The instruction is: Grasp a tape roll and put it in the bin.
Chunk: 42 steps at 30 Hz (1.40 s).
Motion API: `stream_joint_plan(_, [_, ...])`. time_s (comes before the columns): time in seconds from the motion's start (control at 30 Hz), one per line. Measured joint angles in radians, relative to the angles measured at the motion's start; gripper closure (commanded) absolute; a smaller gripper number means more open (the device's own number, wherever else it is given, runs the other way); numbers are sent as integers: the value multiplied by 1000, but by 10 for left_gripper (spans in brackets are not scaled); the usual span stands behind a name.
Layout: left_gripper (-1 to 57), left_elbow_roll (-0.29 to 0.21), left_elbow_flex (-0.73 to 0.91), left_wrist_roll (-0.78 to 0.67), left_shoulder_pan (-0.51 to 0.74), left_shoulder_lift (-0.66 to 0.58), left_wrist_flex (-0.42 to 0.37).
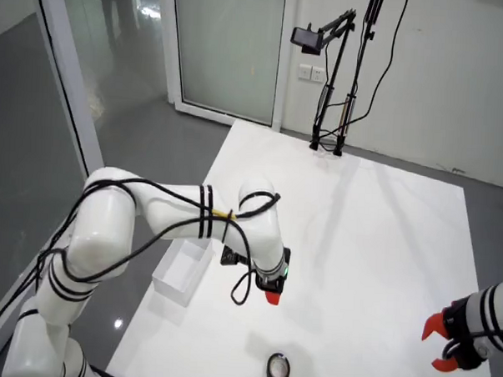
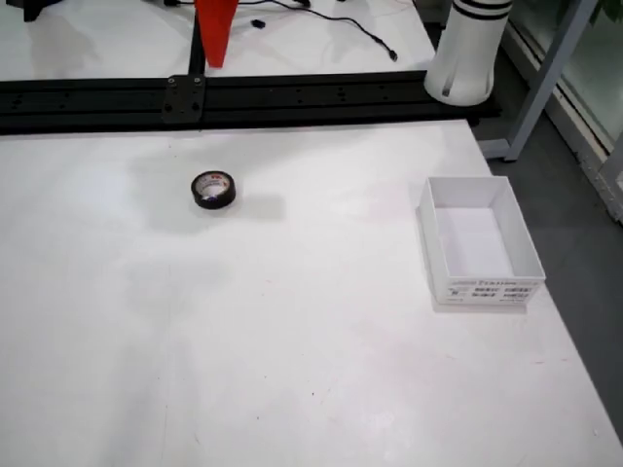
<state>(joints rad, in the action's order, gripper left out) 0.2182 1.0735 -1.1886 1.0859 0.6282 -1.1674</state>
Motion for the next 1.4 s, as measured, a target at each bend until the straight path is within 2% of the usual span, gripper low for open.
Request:
stream_joint_plan(0.77, [410,-12,-34,-231,38,229,71])
stream_joint_plan(1.4, [385,-11,-61,-314,54,379,143])
